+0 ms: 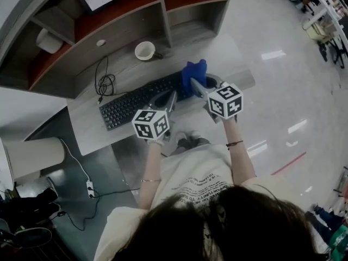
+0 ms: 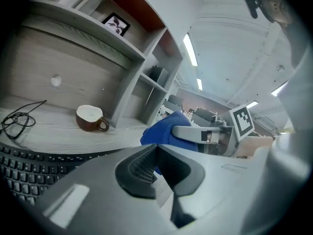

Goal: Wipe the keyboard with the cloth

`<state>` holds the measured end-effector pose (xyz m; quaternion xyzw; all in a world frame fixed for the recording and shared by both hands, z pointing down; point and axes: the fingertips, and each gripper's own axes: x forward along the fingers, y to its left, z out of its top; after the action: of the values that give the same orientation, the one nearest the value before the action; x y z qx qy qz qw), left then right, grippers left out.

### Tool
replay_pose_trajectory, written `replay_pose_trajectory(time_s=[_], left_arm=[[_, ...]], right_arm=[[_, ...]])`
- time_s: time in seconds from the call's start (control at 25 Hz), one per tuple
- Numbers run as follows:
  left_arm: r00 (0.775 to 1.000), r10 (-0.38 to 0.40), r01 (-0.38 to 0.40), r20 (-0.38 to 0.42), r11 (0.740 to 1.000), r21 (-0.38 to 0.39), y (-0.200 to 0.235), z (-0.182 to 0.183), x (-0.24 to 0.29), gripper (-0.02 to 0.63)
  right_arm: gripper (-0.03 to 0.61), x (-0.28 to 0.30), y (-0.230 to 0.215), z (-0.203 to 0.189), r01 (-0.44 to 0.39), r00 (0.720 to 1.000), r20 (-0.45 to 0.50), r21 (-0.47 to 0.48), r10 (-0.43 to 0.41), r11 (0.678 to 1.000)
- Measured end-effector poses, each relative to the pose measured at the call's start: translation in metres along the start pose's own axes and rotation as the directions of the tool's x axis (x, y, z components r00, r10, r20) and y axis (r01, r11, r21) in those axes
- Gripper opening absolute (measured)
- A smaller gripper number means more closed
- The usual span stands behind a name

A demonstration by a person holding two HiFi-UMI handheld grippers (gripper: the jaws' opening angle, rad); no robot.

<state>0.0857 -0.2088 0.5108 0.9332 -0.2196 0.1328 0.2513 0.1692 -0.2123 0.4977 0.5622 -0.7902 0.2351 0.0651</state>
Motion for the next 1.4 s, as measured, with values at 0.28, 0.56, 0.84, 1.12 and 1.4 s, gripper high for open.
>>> replay_pose_trajectory(time_s=[0.28, 0.56, 0.84, 1.12, 1.4], left_arm=[[0.998, -0.052, 0.052, -0.033, 0.999, 0.008, 0.001, -0.005, 0.000, 0.002], [0.998, -0.045, 0.045, -0.053, 0.999, -0.009, 0.003, -0.013, 0.002, 0.002], [0.998, 0.002, -0.004, -0.057, 0.999, -0.033, 0.009, -0.016, 0.009, 0.002], [0.997, 0.067, -0.069, -0.038, 0.996, -0.049, 0.016, -0.016, 0.007, 0.002], [0.992, 0.129, -0.129, -0.011, 0.989, -0.067, 0.027, -0.014, 0.001, 0.002]], right_arm=[[0.058, -0.004, -0.003, -0.008, 0.068, 0.998, 0.011, 0.016, -0.068, 0.998], [0.058, 0.008, -0.001, -0.021, 0.054, 0.998, -0.023, 0.029, -0.053, 0.998], [0.058, 0.022, -0.002, -0.021, -0.007, 0.998, -0.055, 0.031, 0.008, 1.000], [0.058, 0.033, 0.003, -0.023, -0.083, 0.994, -0.075, 0.035, 0.085, 0.996], [0.058, 0.041, 0.010, -0.024, -0.135, 0.986, -0.090, 0.028, 0.137, 0.990]])
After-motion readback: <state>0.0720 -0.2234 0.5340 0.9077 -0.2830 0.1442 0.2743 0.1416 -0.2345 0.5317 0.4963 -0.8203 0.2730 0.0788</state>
